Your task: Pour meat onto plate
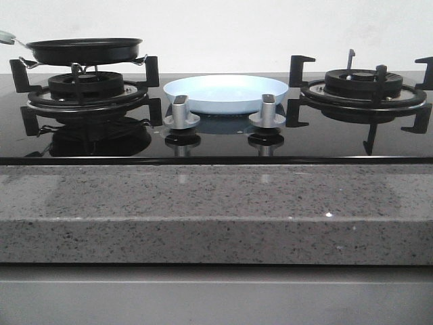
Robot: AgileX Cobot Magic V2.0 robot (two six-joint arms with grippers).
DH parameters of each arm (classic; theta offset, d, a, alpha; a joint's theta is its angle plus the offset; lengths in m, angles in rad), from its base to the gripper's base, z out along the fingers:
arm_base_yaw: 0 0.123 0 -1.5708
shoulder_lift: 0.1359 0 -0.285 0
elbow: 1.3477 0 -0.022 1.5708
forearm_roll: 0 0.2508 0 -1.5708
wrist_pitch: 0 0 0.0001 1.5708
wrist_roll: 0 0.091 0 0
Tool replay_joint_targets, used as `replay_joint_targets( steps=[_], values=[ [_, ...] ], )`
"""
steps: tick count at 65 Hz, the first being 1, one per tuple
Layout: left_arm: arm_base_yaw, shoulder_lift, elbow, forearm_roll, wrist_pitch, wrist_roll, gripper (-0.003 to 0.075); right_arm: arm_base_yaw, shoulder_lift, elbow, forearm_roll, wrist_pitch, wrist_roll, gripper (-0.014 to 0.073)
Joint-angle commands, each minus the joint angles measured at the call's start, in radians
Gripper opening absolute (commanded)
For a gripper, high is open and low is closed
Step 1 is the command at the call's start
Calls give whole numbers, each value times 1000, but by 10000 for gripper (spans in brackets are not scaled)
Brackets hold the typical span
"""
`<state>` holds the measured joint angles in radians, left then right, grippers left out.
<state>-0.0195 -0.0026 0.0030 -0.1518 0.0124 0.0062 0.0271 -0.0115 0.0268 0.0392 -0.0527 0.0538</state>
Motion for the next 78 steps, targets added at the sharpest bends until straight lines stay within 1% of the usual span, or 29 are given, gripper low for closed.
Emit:
replay_joint_targets(
  steps=[1, 54, 62, 70, 78],
  values=[
    [-10, -17, 5, 2, -84, 1, -20, -5, -16, -6, -12, -89, -1, -71],
    [-10, -17, 5, 2, -84, 1, -20, -5, -16, -6, -12, -89, -1, -71],
    [-10, -17, 5, 31, -92, 15, -20, -5, -16, -6, -12, -90, -1, -71],
    [-10, -17, -35, 14, -95, 15, -20, -5, -16, -46, 6, -79, -1, -71],
    [-10, -13, -126, -5, -45, 15, -20, -5, -16, -132, 8, -31, -1, -71]
  ],
)
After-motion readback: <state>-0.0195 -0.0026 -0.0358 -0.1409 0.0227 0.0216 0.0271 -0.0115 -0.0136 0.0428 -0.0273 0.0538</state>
